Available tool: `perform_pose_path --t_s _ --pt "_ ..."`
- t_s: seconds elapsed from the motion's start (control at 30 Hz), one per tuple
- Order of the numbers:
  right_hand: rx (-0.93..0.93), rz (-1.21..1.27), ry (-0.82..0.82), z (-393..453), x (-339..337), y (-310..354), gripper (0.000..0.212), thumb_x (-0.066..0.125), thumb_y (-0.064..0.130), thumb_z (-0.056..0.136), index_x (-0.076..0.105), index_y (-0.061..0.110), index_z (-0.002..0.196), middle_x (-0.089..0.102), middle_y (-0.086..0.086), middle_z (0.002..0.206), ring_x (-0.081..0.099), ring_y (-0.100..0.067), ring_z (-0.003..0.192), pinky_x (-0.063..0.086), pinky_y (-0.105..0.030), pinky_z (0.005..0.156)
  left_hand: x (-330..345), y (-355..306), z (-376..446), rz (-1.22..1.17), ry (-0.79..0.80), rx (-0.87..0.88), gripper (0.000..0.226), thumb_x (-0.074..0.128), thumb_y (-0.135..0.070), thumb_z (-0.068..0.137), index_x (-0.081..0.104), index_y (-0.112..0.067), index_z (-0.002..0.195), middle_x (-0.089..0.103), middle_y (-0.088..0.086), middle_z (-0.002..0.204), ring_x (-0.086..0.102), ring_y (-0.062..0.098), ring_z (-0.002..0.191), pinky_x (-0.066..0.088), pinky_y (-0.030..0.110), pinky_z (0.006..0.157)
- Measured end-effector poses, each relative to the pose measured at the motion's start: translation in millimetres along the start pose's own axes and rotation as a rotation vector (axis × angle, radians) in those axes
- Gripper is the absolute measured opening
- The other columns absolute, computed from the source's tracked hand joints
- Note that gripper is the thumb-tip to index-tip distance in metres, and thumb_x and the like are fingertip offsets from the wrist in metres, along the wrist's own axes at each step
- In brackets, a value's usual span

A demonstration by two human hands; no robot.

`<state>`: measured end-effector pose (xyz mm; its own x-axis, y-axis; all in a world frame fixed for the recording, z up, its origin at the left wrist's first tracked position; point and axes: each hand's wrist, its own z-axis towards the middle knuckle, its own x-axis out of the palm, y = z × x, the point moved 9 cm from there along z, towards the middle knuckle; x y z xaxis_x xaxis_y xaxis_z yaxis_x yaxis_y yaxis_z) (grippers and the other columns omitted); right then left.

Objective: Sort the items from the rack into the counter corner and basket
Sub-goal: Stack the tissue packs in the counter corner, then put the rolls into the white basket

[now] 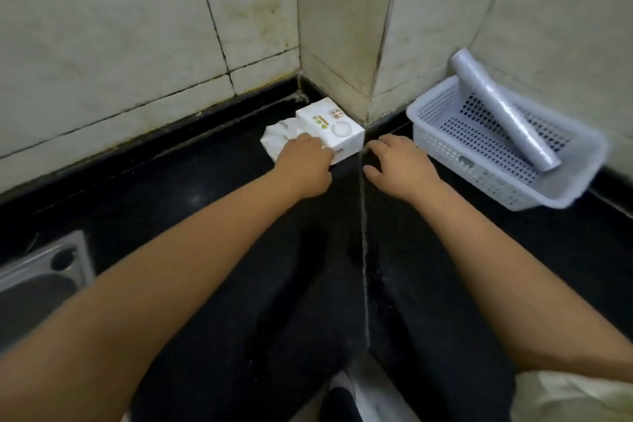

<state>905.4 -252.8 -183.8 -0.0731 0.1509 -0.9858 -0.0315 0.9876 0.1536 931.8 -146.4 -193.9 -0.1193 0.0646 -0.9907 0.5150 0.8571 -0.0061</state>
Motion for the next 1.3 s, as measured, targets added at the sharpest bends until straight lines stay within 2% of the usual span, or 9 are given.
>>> perform_pose_path --t_s 0.13,0.27,0.47,0.6,0.8,0.93,1.0,1.13,1.3 --pt "0.205 -0.036 0.05 -92 -16 -23 0.052 0.048 0.044 0.088 0.047 0.01 0.128 0.048 -0.015 0.135 0.044 -0.033 0.122 0.044 -0.046 0.097 -4 -63 -50 -0.046 0.124 0.138 0.042 0.047 -0.032 0.092 0.049 -0.009 0.127 0.051 0.018 0.126 0.046 0.033 0.118 0.043 0.039 0.092" --pt "0.414 0.046 0.036 -212 -18 -48 0.051 0.049 0.043 0.088 0.046 0.012 0.129 0.049 -0.014 0.133 0.047 -0.031 0.12 0.047 -0.045 0.096 6 -134 -109 -0.047 0.211 0.277 0.046 0.049 -0.034 0.091 0.045 -0.013 0.132 0.048 0.015 0.13 0.044 0.031 0.121 0.044 0.041 0.097" --pt "0.778 0.109 -0.032 -415 -11 -99 0.048 0.047 0.036 0.09 0.043 0.011 0.131 0.048 -0.013 0.135 0.043 -0.033 0.124 0.046 -0.045 0.097 9 -290 -187 -0.001 0.236 0.619 0.049 0.047 -0.034 0.093 0.04 -0.012 0.136 0.044 0.014 0.136 0.041 0.032 0.125 0.043 0.042 0.099" --pt "1.01 0.128 -0.087 -539 -14 -120 0.043 0.049 0.033 0.09 0.048 0.009 0.125 0.051 -0.014 0.13 0.044 -0.032 0.122 0.044 -0.042 0.096 5 -399 -254 0.038 0.212 0.862 0.049 0.044 -0.034 0.093 0.039 -0.013 0.137 0.044 0.013 0.137 0.042 0.032 0.125 0.043 0.042 0.097" --pt "1.252 0.176 -0.162 -704 -18 -143 0.042 0.048 0.032 0.09 0.048 0.011 0.126 0.051 -0.012 0.13 0.046 -0.029 0.12 0.045 -0.042 0.096 6 -535 -354 0.074 0.2 1.098 0.047 0.045 -0.034 0.092 0.042 -0.012 0.134 0.045 0.012 0.137 0.04 0.031 0.126 0.041 0.042 0.097" --pt "1.422 0.17 -0.202 -804 -12 -171 0.031 0.047 0.03 0.088 0.058 0.011 0.109 0.06 -0.012 0.115 0.056 -0.029 0.104 0.048 -0.036 0.08 17 -610 -402 0.073 0.229 1.167 0.046 0.045 -0.032 0.093 0.043 -0.012 0.134 0.044 0.013 0.137 0.04 0.03 0.127 0.041 0.042 0.098" --pt "1.474 0.187 -0.216 -846 -7 -188 0.031 0.048 0.029 0.087 0.059 0.011 0.109 0.061 -0.012 0.116 0.057 -0.029 0.104 0.049 -0.034 0.08 26 -644 -419 0.078 0.249 1.172 0.047 0.045 -0.032 0.093 0.042 -0.012 0.135 0.045 0.014 0.136 0.04 0.031 0.127 0.042 0.043 0.099" --pt "1.492 0.238 -0.214 -913 7 -225 0.038 0.048 0.028 0.088 0.054 0.014 0.122 0.057 -0.012 0.125 0.055 -0.029 0.112 0.047 -0.034 0.084 51 -698 -443 0.088 0.292 1.149 0.046 0.046 -0.032 0.092 0.043 -0.013 0.133 0.047 0.014 0.133 0.042 0.032 0.125 0.042 0.043 0.101" --pt "1.52 0.275 -0.178 -958 33 -272 0.034 0.047 0.03 0.089 0.057 0.013 0.116 0.059 -0.011 0.12 0.056 -0.026 0.109 0.047 -0.032 0.08 88 -736 -448 0.095 0.36 1.061 0.041 0.046 -0.03 0.091 0.048 -0.012 0.128 0.05 0.013 0.128 0.047 0.03 0.119 0.045 0.041 0.097"
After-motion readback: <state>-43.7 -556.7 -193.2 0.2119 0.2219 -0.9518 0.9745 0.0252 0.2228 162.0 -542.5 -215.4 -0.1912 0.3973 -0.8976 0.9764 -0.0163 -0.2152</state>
